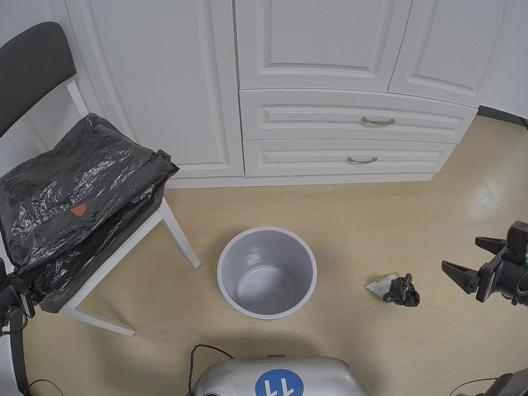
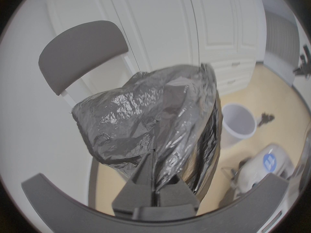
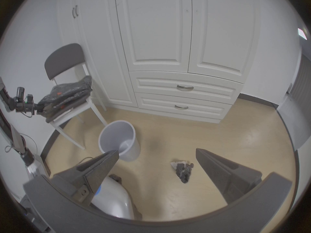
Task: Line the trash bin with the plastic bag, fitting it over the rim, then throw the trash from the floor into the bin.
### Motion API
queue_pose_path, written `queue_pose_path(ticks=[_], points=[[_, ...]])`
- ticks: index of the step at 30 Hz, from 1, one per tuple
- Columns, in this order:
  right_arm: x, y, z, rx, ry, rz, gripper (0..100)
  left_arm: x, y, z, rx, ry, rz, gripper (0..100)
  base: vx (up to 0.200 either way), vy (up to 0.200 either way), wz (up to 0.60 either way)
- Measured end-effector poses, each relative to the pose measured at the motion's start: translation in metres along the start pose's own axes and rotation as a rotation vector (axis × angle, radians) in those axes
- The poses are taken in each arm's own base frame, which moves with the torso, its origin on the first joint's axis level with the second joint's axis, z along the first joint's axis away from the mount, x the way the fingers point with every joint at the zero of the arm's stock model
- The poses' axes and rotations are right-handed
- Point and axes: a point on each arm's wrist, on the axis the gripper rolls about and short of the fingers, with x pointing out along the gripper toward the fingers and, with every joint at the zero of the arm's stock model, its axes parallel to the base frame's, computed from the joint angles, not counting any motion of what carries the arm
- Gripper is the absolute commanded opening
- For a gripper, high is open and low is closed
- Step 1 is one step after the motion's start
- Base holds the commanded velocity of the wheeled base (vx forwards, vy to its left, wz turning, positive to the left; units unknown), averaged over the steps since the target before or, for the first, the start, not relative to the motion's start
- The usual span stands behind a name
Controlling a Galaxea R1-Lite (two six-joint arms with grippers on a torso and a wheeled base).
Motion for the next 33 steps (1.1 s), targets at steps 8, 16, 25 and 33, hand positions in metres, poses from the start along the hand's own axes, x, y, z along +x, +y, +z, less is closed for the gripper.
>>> queue_pose_path(ticks=[8, 16, 25, 33], points=[[0.007, 0.012, 0.011, 0.066, -0.108, 0.039, 100, -0.012, -0.029, 0.037, -0.236, -0.25, -0.209, 0, 0.0, 0.0, 0.0], [0.015, 0.023, 0.012, 0.094, -0.144, 0.027, 100, -0.048, -0.053, 0.066, -0.232, -0.503, -0.447, 0, 0.0, 0.0, 0.0], [0.019, 0.032, 0.009, 0.112, -0.124, 0.073, 100, -0.07, -0.058, 0.109, -0.288, -0.653, -0.707, 0, 0.0, 0.0, 0.0], [0.02, 0.043, 0.007, 0.125, -0.104, 0.137, 100, -0.077, -0.064, 0.133, -0.366, -0.671, -0.913, 0, 0.0, 0.0, 0.0]])
